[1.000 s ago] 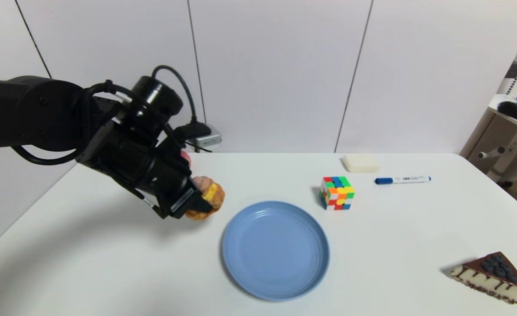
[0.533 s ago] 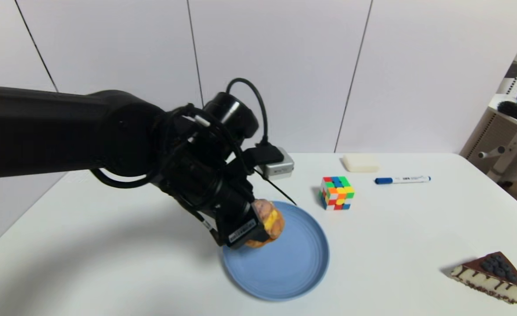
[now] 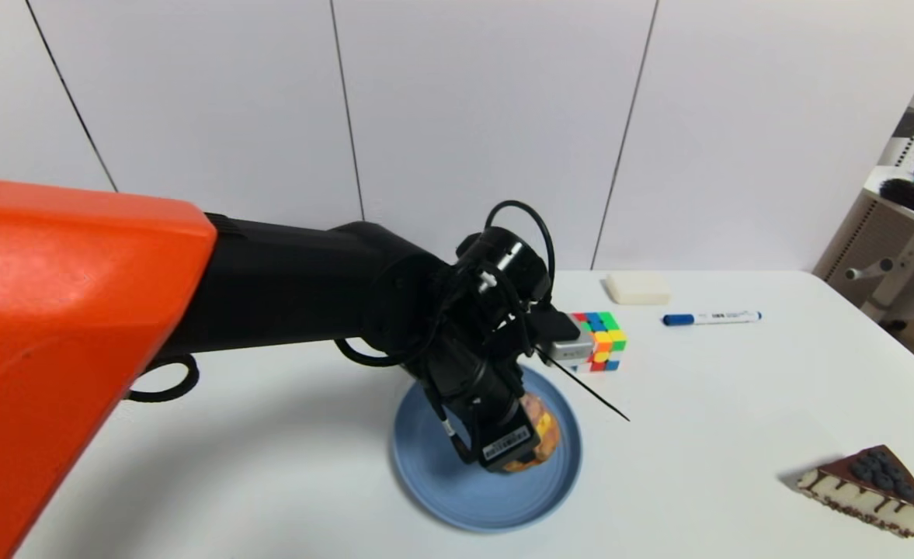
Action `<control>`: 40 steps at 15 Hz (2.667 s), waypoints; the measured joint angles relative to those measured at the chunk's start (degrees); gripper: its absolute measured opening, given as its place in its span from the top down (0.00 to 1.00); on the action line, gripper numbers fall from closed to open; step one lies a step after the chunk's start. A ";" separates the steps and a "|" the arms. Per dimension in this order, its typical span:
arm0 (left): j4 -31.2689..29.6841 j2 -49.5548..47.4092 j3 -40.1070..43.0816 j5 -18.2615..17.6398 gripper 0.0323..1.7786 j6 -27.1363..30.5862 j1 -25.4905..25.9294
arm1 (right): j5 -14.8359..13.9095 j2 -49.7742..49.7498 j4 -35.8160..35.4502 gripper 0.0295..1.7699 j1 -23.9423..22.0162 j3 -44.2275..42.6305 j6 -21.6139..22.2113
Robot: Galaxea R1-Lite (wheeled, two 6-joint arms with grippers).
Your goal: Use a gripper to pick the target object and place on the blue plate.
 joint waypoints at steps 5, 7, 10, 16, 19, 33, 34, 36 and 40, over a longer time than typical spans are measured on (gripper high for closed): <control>0.60 1.21 -0.39 0.12 0.42 -0.02 0.02 | 0.00 0.00 0.02 0.04 0.00 0.00 -0.01; 0.71 1.04 -0.38 0.22 0.33 0.02 0.02 | 0.00 0.00 0.02 0.04 0.00 0.00 0.02; 1.27 0.24 -0.24 0.37 0.24 0.02 0.02 | 0.00 0.00 0.00 0.04 0.00 0.00 0.00; 7.30 -3.72 0.66 3.04 0.13 0.02 0.66 | 0.00 0.00 0.00 0.04 0.00 0.00 0.00; 8.87 -7.45 0.91 3.80 0.10 -0.02 1.05 | 0.00 0.00 0.00 0.04 0.00 0.00 0.00; -2.84 -61.53 46.31 8.96 0.05 -0.69 26.86 | 0.02 0.00 0.02 0.04 0.00 0.00 0.00; -7.69 -64.42 50.64 8.96 0.05 -0.68 30.27 | 0.02 0.00 -0.02 0.04 0.00 0.00 -0.01; -18.53 -70.51 58.86 8.89 0.05 -0.61 37.35 | 0.00 0.00 0.02 0.04 0.00 0.00 -0.01; -30.00 -82.99 69.77 8.50 0.05 -3.86 45.73 | 0.00 0.00 -0.02 0.04 0.00 0.00 -0.01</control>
